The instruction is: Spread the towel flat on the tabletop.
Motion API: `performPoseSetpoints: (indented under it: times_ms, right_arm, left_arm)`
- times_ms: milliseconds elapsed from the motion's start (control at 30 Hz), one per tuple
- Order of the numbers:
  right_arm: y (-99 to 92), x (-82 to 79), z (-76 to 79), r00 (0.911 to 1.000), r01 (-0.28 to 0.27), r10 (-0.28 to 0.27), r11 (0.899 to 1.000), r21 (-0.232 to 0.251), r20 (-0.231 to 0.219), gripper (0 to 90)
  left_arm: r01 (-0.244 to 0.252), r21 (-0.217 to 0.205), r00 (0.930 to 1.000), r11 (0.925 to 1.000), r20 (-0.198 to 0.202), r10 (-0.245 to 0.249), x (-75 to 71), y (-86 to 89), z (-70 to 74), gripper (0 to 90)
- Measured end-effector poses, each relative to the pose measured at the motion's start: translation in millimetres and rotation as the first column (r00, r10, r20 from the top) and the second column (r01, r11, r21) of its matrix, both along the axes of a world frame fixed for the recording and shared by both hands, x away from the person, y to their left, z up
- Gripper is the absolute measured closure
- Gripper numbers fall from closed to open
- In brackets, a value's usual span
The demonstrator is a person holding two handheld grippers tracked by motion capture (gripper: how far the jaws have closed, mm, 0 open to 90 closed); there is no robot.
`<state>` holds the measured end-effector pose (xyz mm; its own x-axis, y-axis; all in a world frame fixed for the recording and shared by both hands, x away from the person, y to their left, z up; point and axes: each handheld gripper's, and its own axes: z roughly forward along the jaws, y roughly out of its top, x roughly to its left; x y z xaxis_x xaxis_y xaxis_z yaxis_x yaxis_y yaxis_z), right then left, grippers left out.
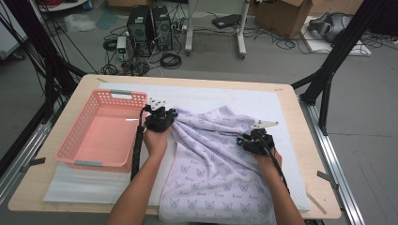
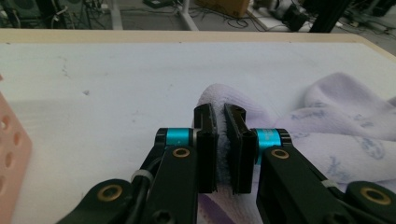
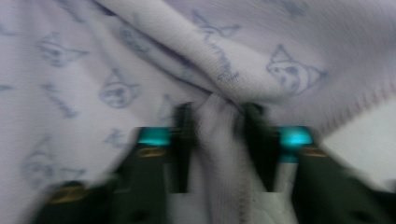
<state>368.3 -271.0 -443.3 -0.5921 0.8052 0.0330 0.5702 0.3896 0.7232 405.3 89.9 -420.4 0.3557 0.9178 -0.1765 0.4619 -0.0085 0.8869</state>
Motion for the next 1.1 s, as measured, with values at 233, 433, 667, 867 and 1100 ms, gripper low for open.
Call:
performPoseSetpoints:
  times_ms: [233, 433, 667, 867, 1100]
  right_arm:
    - [-31.5, -20.1, 14.2, 0.9976, 0.065, -0.064, 0.997, -0.045, 0.026, 85.3]
    - [-60.2, -52.0, 16.2, 0.9933, 0.115, -0.114, 0.992, -0.052, 0.018, 85.3]
    - [-83.0, -82.7, 17.3, 0.9916, 0.129, -0.129, 0.988, -0.081, 0.001, 83.6]
    - [-80.4, -83.9, 29.5, 0.9838, 0.142, -0.143, 0.990, 0.024, 0.107, 56.2]
    - [-41.6, -31.4, 41.7, 0.9843, 0.071, -0.073, 0.997, 0.014, 0.161, 41.7]
  left_arm:
    - [0.117, 0.009, 0.9911, 0.9931, -0.065, -0.116, -19.2, -5.3, -9.3, 81.9]
    - [0.213, 0.011, 0.9711, 0.9770, -0.113, -0.210, -36.1, -23.2, -21.7, 80.6]
    - [0.227, -0.033, 0.9706, 0.9733, -0.075, -0.229, -27.3, -24.1, -10.2, 50.6]
    - [0.215, -0.008, 0.9751, 0.9765, -0.053, -0.215, -0.6, -28.1, 4.1, 47.1]
    - [0.191, 0.023, 0.9717, 0.9814, -0.146, -0.185, 15.9, -28.6, -15.9, 44.1]
